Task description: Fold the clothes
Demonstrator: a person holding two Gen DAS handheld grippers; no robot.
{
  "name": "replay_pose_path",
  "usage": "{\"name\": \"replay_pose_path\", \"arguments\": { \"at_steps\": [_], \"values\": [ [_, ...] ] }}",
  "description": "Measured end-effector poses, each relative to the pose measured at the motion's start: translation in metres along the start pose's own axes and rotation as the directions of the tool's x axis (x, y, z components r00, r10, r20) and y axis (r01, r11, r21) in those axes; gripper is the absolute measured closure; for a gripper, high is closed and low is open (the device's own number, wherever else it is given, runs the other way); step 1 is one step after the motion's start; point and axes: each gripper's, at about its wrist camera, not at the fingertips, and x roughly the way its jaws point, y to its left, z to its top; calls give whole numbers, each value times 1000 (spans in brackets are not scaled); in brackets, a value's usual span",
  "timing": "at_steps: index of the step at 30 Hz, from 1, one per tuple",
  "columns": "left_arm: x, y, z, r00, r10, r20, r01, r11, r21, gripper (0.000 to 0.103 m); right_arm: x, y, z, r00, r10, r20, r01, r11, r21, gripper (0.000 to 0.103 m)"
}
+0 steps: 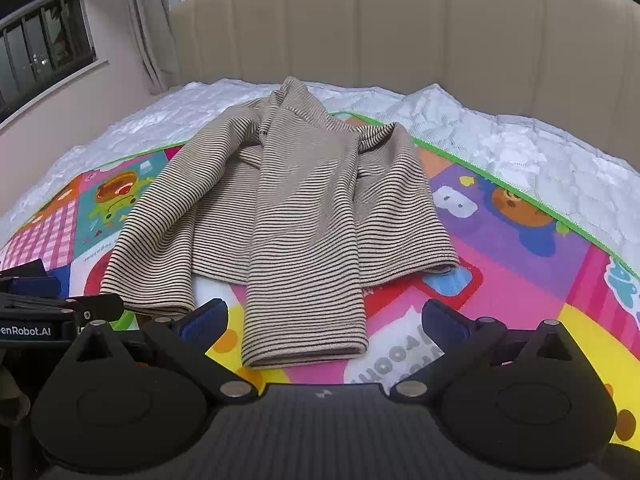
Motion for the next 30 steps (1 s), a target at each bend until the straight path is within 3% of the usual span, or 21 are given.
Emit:
{"name": "replay_pose_path", "arguments": {
  "at_steps": [24,30],
  "values": [
    [0,2,1,1000,-17,-12,17,1000,-7,0,7,1,0,999,-12,-31,12,1000,-1,0],
    [2,6,8,997,-59,-44,58,998,-23,0,11,-1,2,999,-7,-53,7,1000,10,0]
  ]
}}
